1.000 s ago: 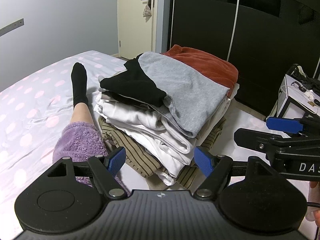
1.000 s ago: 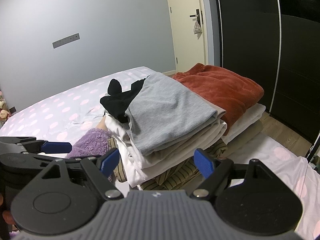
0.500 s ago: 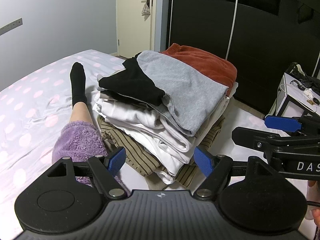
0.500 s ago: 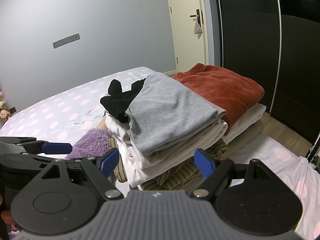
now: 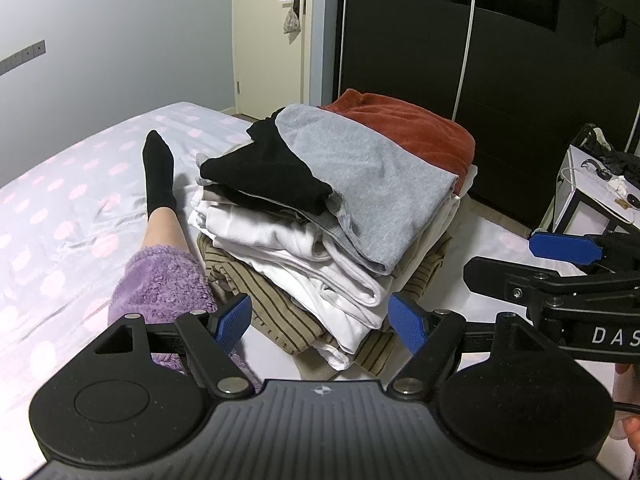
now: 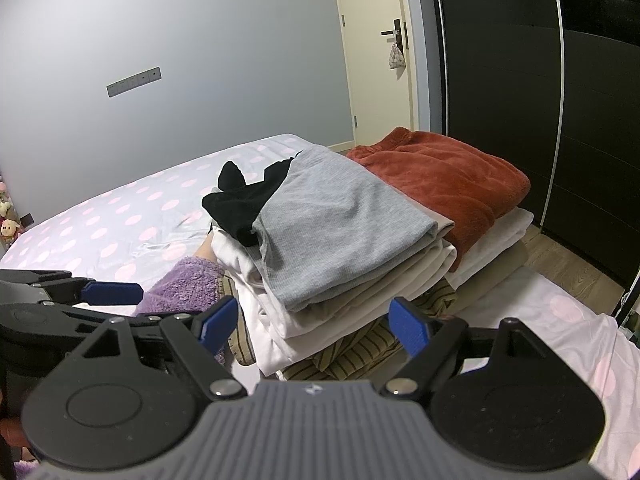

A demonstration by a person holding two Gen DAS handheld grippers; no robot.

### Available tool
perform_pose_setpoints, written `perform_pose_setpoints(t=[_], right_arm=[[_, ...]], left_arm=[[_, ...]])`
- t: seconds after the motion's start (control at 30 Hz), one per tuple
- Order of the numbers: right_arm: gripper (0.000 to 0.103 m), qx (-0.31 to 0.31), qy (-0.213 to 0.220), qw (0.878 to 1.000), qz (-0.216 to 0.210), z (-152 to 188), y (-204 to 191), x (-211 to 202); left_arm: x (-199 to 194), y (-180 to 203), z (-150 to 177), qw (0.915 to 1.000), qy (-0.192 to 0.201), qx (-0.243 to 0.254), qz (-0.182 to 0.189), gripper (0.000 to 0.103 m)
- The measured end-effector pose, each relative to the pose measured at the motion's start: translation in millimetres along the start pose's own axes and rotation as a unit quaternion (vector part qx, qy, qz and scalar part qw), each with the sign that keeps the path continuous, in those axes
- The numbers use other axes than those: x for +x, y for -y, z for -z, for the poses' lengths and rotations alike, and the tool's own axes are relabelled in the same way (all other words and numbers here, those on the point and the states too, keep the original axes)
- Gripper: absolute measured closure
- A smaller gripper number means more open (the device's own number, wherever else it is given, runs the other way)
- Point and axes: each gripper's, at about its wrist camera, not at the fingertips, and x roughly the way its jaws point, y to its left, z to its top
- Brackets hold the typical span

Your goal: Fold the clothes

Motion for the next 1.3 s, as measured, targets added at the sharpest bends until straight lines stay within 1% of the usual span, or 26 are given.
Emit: perform_pose_setpoints(t=[1.3], right_arm=[[0.018, -0.007, 0.002, 1.0, 0.0, 0.7, -2.2, 0.3]], left_arm=[[-0.4, -1.9, 3.5, 1.0, -0.002, -0.003, 0.002, 0.029]])
